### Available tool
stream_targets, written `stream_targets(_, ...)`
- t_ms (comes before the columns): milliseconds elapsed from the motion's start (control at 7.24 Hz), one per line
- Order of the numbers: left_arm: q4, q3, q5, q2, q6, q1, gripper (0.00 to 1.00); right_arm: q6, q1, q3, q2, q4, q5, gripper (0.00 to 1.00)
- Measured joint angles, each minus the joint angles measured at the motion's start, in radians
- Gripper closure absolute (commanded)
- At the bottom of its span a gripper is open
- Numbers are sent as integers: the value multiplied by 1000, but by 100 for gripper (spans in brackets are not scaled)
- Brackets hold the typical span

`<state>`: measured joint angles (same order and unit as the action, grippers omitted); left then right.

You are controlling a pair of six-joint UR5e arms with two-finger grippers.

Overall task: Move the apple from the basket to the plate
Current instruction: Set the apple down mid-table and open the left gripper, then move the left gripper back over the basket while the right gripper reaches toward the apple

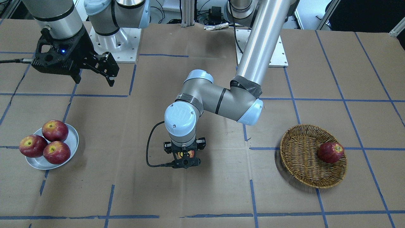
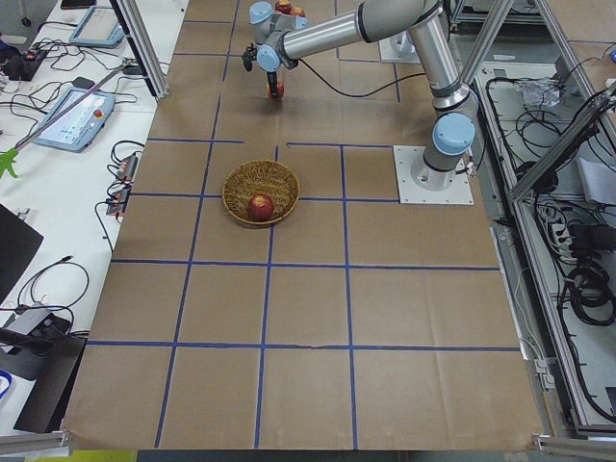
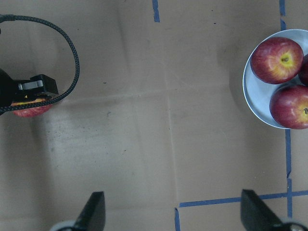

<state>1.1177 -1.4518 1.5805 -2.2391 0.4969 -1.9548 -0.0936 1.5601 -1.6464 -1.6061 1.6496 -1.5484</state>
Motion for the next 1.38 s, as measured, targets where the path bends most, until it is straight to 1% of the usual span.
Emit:
stream_targets(553,7,0,-3,22,12,-8,1,0,0,0,0,-1,0,0)
stream_targets(829,28,1,-2,72,7,-5,1,0,0,0,0,-1,0,0)
stream_targets(967,65,3,1,125,-4,5,1,-1,0,0,0,-1,0,0)
stream_targets(1106,129,6,6,197,-46,34,1,-1,0,0,0,0,0,0)
stream_targets(1382,295,1,10,365,-254,163,1,-3,2,-1,0,-1,0,0)
